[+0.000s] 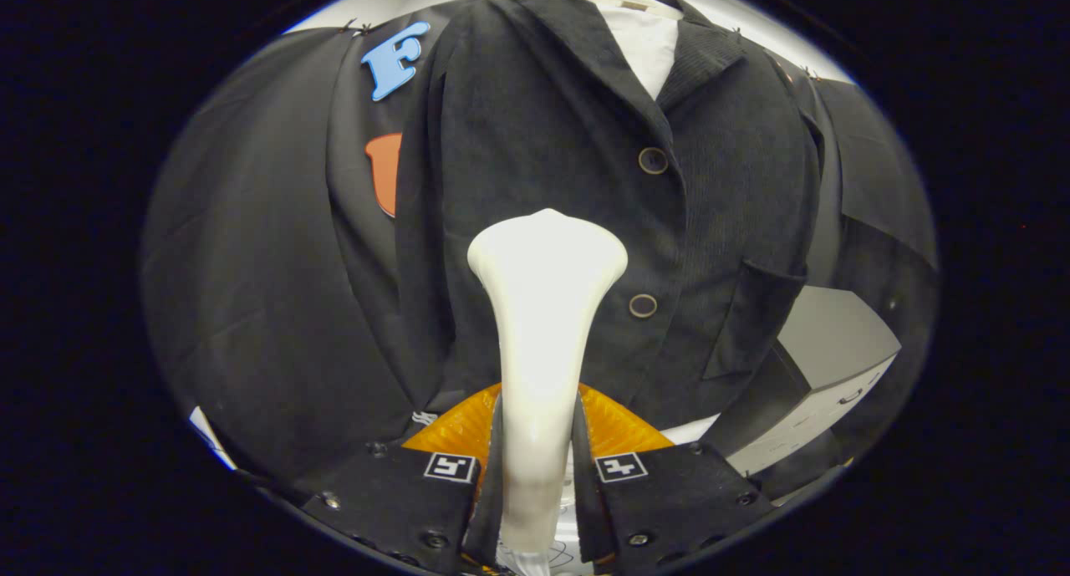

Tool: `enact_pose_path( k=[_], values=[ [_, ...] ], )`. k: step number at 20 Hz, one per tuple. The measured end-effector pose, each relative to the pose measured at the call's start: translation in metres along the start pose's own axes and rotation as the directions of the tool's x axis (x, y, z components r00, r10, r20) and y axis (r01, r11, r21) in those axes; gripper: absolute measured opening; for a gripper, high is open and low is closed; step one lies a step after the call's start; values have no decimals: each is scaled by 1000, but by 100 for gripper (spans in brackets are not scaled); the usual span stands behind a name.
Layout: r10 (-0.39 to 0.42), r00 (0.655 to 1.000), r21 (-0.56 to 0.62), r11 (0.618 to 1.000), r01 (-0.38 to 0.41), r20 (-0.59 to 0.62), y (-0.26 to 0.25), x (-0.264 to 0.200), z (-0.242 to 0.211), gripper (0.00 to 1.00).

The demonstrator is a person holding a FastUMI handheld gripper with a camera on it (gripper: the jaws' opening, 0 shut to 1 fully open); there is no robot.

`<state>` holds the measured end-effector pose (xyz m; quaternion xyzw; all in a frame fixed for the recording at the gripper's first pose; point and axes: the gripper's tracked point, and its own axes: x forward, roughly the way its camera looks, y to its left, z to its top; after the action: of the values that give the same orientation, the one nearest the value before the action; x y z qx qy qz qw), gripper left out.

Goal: Iron the clothes twice with a garment steamer, once on the left side and once on the right side.

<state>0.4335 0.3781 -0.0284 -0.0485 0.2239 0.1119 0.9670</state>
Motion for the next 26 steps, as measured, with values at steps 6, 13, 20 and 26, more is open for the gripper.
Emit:
enact_pose_path(
  k=[6, 13, 20, 26],
  values=[
    [6, 999, -5, 1000, -6, -45, 2, 15, -26, 39],
    [3, 994, -20, 1000, -5, -112, 3, 44, -78, 39],
    [18, 985, -25, 999, -22, -173, 3, 54, -123, 39],
    [31, 973, -21, 999, -37, -228, 1, 55, -149, 39]
  ],
)
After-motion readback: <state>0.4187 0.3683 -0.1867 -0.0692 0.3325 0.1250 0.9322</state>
